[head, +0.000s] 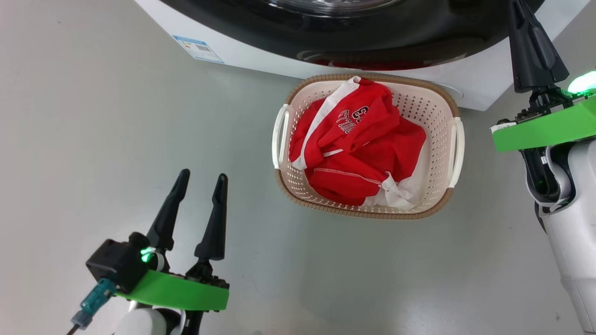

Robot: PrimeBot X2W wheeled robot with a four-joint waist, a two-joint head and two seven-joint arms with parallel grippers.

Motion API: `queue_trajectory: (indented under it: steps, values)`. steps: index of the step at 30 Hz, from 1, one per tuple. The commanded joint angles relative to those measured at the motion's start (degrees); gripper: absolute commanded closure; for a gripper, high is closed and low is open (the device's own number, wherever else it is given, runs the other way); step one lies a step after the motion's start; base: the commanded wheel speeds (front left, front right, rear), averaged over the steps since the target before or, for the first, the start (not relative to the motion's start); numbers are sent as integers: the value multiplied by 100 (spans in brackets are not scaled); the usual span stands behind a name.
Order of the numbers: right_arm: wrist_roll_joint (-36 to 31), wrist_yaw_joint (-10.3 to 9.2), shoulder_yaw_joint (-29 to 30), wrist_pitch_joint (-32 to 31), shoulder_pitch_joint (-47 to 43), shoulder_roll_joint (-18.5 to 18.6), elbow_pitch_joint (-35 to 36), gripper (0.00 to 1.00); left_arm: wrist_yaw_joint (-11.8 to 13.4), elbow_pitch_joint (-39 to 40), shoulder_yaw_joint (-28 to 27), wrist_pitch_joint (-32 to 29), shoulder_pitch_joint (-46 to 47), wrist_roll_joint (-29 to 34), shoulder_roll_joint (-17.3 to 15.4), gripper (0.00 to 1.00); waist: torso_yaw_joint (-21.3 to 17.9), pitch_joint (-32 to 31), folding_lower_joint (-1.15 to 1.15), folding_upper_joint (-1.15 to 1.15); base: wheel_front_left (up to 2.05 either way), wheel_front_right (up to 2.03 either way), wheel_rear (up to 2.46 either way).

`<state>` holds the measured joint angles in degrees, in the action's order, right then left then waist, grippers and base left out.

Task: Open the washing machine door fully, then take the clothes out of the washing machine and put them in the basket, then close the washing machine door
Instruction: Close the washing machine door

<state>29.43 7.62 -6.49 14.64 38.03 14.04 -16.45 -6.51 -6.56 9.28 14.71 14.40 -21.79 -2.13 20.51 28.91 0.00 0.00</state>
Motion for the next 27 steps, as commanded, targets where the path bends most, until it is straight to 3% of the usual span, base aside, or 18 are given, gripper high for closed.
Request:
queue_trajectory:
  steps: [1, 8, 21, 24, 25, 26, 27]
  values:
    - [114, -13, 12, 36, 159, -27, 155, 100, 39, 146, -172, 29, 65, -36, -75, 0, 0, 12, 0, 0, 0, 0, 0]
    - [99, -13, 99, 36, 245, -69, 179, 100, 39, 145, -161, 29, 106, -30, -75, 0, -25, 62, 0, 0, 0, 0, 0]
    - [94, -13, -435, 36, -384, -136, 214, 100, 21, -54, -299, 29, 4, 53, -75, 0, -163, -387, 0, 0, 0, 0, 0]
    - [111, -13, -488, 36, -598, -163, 237, 87, 5, -104, -371, 29, -52, 106, -75, 0, -236, -527, 0, 0, 0, 0, 0]
    - [112, -13, -500, 36, -671, -174, 245, 78, -2, -119, -395, 29, -71, 129, -75, 0, -264, -573, 0, 0, 0, 0, 0]
    - [112, -13, -500, 36, -742, -185, 253, 62, -10, -135, -417, 29, -90, 155, -75, 0, -293, -618, 0, 0, 0, 0, 0]
    - [113, -13, -494, 36, -811, -200, 263, 55, -19, -153, -438, 29, -109, 184, -75, 0, -324, -664, 0, 0, 0, 0, 0]
